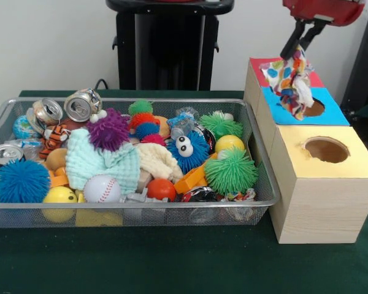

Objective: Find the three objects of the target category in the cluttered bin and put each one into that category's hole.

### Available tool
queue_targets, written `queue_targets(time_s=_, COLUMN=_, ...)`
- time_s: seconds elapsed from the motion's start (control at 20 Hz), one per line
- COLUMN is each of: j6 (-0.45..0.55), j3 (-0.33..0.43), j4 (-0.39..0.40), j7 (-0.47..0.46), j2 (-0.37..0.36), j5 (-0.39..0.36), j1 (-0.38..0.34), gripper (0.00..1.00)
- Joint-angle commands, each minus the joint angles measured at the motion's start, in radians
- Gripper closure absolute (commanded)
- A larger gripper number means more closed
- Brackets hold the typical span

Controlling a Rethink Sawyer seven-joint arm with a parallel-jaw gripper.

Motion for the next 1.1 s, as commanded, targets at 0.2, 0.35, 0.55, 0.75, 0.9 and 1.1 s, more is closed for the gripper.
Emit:
queue_targets(time_s=0.2, j6=0.03, j3=-0.037, j4=-0.087, j7=0.333, j2=0.14, j5=0.042, j1=0.036, gripper=1.0)
queue_targets(time_s=0.35, j6=-0.001, j3=-0.048, j4=-0.086, j7=0.35, j2=0.155, j5=0.048, j1=0.049, gripper=1.0)
queue_targets(time_s=0.55, j6=0.016, j3=-0.067, j4=-0.124, j7=0.372, j2=0.182, j5=0.041, j1=0.08, gripper=1.0)
queue_targets(time_s=0.75, j6=0.071, j3=-0.08, j4=-0.206, j7=0.366, j2=0.213, j5=0.041, j1=0.096, gripper=1.0)
queue_targets(time_s=0.9, j6=0.095, j3=-0.087, j4=-0.25, j7=0.344, j2=0.235, j5=0.05, j1=0.091, gripper=1.0)
queue_targets(time_s=1.1, j6=0.066, j3=-0.094, j4=-0.281, j7=0.366, j2=0.273, j5=0.056, j1=0.102, gripper=1.0)
